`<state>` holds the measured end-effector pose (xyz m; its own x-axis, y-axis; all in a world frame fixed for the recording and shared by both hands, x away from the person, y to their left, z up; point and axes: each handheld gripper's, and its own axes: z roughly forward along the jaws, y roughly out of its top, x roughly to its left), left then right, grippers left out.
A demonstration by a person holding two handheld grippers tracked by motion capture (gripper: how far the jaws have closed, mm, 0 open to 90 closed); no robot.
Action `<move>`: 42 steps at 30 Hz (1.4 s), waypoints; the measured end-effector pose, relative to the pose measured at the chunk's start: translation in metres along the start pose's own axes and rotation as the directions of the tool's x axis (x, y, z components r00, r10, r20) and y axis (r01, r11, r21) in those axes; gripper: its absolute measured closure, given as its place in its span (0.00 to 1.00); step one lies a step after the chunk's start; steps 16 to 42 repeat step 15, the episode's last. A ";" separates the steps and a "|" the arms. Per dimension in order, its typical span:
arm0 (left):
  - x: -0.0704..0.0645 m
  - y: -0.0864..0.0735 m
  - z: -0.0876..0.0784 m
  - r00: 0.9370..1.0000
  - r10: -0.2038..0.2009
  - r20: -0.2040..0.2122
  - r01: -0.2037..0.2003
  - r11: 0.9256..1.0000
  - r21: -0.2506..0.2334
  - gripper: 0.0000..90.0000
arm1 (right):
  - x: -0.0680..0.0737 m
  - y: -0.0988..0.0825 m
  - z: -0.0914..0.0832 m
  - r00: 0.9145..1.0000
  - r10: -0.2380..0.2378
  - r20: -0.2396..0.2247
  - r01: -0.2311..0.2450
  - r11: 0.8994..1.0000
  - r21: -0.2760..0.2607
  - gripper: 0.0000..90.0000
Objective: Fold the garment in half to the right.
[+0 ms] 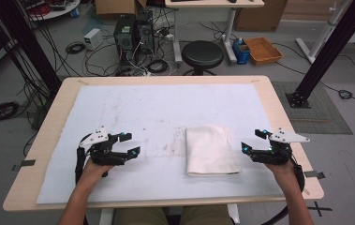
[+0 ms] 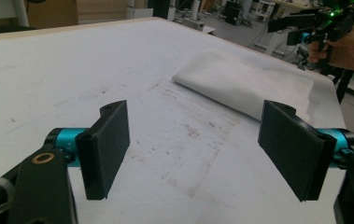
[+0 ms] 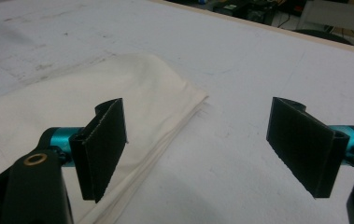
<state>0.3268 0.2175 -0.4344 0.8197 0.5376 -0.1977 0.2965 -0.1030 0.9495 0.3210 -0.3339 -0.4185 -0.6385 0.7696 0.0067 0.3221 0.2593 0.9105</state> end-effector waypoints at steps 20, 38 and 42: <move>0.002 -0.001 0.000 1.000 -0.008 -0.016 0.008 1.000 -0.003 0.28 | 0.000 -0.001 0.002 1.000 -0.006 -0.002 0.006 1.000 0.012 0.22; 0.002 -0.001 0.000 1.000 -0.008 -0.016 0.008 1.000 -0.003 0.28 | 0.000 -0.001 0.002 1.000 -0.006 -0.002 0.006 1.000 0.012 0.22; 0.002 -0.001 0.000 1.000 -0.008 -0.016 0.008 1.000 -0.003 0.28 | 0.000 -0.001 0.002 1.000 -0.006 -0.002 0.006 1.000 0.012 0.22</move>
